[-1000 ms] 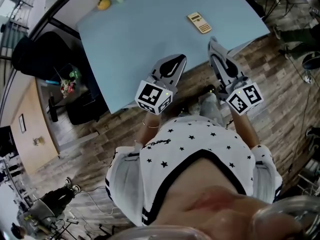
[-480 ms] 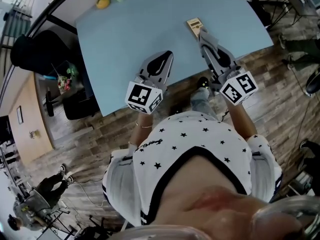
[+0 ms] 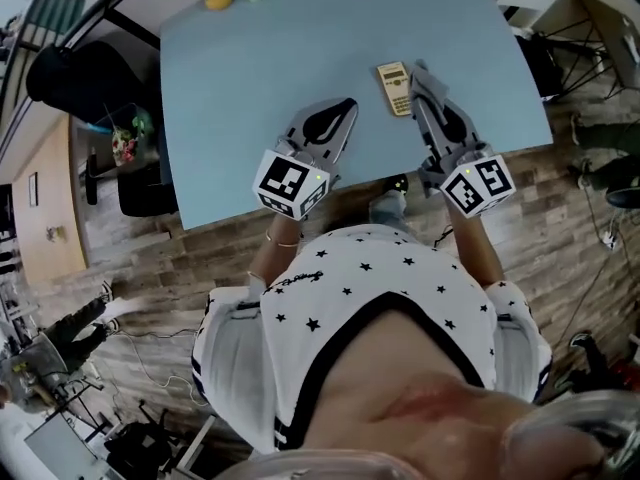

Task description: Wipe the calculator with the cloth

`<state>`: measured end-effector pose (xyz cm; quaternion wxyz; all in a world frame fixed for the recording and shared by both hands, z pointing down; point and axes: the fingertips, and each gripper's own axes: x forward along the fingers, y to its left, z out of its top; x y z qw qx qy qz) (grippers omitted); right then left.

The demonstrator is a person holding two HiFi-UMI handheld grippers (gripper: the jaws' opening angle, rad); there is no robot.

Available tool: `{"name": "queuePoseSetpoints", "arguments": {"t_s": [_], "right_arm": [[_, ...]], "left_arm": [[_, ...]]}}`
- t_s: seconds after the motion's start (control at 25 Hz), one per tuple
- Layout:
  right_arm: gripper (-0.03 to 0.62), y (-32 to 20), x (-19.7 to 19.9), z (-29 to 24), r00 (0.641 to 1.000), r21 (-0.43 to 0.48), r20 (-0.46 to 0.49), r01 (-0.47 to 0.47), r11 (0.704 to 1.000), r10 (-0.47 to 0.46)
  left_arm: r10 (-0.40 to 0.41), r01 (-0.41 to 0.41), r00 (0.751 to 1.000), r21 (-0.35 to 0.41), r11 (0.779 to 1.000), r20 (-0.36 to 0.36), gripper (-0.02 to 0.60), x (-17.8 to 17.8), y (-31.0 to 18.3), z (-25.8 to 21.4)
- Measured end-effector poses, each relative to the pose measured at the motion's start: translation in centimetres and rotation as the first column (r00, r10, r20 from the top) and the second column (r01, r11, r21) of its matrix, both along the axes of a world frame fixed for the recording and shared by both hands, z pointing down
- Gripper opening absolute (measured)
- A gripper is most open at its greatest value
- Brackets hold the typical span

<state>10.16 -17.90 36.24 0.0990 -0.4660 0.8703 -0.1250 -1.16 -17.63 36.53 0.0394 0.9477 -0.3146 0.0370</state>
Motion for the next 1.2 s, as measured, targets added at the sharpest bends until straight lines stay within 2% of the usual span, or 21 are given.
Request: {"name": "queuePoseSetpoints", "arguments": {"t_s": [0.32, 0.6, 0.84, 1.2], "right_arm": [[0.044, -4.4, 2.6, 2.3, 0.998, -0.065, -0.044, 0.039, 0.997, -0.042], [0.044, -7.7, 4.4, 6.6, 0.985, -0.175, -0.1, 0.119, 0.977, -0.138], [0.044, -10.6, 2.5, 11.4, 0.951, -0.279, -0.181, 0.193, 0.941, -0.249], [0.044, -12.9, -1.0, 18.3, 0.874, -0.414, -0.284, 0.259, 0.873, -0.394]], "left_arm": [[-0.08, 0.08, 0.997, -0.023, 0.997, 0.008, 0.032, 1.6, -3.6, 0.5], [-0.194, 0.195, 0.981, -0.034, 0.98, 0.028, 0.032, 2.8, -5.3, 1.3], [-0.324, 0.325, 0.946, -0.051, 0.944, 0.029, 0.032, 0.8, -6.2, 2.0], [-0.464, 0.466, 0.885, -0.069, 0.882, 0.047, 0.032, -1.4, -6.2, 2.8]]}}
